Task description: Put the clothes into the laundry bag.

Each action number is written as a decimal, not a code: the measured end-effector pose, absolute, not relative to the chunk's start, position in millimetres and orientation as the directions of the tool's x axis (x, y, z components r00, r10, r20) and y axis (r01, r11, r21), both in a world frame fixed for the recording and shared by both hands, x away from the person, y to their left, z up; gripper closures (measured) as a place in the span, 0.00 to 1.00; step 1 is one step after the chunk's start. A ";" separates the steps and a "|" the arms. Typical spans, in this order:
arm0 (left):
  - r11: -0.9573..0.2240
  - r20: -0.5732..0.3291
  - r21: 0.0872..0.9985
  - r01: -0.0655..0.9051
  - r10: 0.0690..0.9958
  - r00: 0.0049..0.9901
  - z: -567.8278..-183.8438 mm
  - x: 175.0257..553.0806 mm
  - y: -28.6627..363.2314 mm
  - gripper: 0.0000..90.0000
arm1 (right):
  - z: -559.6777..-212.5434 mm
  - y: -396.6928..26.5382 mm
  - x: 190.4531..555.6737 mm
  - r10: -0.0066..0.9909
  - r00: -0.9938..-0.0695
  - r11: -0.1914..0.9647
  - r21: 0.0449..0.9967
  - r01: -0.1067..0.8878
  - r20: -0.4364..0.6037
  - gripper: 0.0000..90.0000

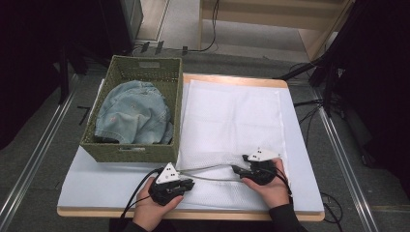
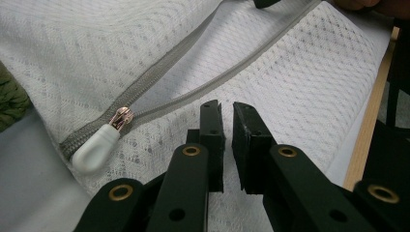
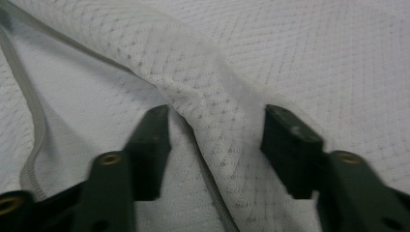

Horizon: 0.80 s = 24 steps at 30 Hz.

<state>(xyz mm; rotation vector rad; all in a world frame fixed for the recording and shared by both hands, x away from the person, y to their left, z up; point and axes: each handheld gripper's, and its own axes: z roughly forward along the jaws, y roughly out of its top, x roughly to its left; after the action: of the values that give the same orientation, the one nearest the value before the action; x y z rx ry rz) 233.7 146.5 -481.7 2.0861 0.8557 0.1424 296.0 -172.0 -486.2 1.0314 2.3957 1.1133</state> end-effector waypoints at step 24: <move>-0.400 -0.198 0.752 0.523 0.621 0.759 -481.7 233.5 146.4 0.92 | -487.0 -174.8 300.4 0.740 -0.666 0.369 0.770 0.521 0.095 0.50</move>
<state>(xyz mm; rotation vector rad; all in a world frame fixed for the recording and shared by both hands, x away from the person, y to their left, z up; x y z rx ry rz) 233.5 146.4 -481.7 2.0852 0.8559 0.1418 300.4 -174.8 -487.0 1.1189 2.3657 1.1826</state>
